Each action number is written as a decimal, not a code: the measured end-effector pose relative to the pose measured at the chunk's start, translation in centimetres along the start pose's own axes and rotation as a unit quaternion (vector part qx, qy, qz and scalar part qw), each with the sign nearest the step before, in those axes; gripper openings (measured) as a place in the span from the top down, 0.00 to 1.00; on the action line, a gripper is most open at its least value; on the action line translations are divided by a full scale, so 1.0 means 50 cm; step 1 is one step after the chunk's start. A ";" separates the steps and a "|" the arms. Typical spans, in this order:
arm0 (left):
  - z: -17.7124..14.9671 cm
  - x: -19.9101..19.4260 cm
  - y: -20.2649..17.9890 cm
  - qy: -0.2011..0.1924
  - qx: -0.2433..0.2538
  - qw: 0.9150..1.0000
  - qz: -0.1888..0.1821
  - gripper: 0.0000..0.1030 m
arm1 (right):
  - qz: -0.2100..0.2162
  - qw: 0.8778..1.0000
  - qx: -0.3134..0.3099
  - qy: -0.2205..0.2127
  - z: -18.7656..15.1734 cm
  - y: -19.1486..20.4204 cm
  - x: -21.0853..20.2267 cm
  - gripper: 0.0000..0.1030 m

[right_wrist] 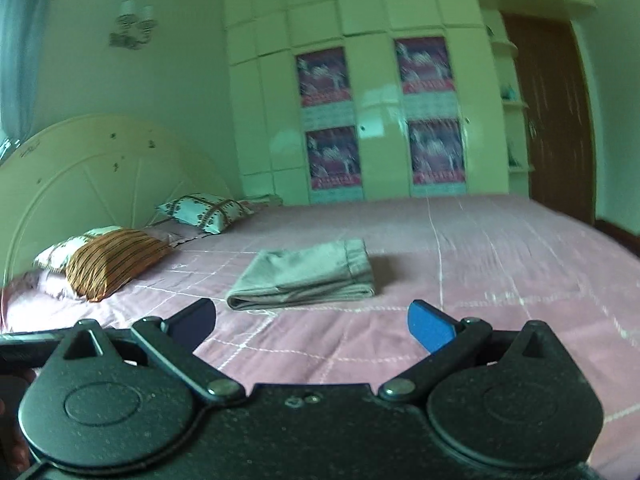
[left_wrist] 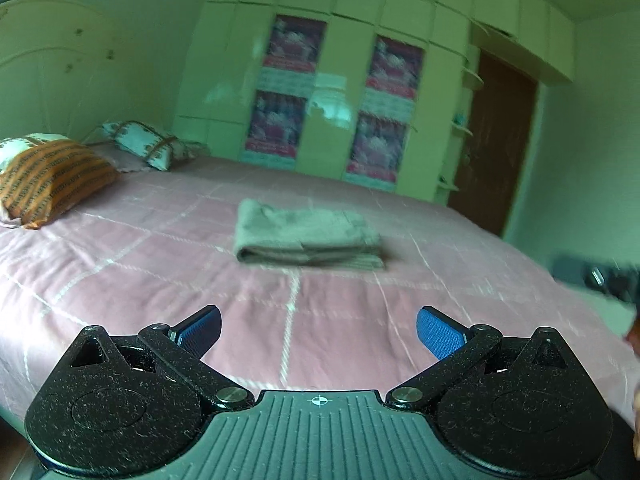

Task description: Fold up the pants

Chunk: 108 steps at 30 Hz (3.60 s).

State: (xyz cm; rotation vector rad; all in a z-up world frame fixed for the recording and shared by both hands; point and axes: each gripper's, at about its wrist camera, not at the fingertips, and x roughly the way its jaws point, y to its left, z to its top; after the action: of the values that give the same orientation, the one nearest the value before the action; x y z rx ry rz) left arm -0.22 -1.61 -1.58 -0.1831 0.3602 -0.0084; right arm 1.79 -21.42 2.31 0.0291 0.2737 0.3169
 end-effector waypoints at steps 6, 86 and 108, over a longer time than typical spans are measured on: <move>-0.027 -0.029 -0.011 -0.005 0.036 0.999 -0.005 0.00 | -0.016 0.999 -0.030 0.028 -0.029 0.041 0.006 0.06; -0.031 -0.043 0.021 -0.012 0.018 1.000 0.022 0.00 | -0.024 0.998 -0.051 0.034 -0.062 0.045 0.005 0.06; -0.030 -0.042 0.024 -0.009 0.019 1.000 0.020 0.00 | -0.024 0.998 -0.052 0.035 -0.063 0.042 0.006 0.06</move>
State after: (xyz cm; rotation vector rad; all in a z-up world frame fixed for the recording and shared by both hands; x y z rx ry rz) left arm -2.73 -0.63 -2.46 -0.1388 0.3453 0.0256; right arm 0.57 -19.40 -0.62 -0.0909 0.3267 0.2848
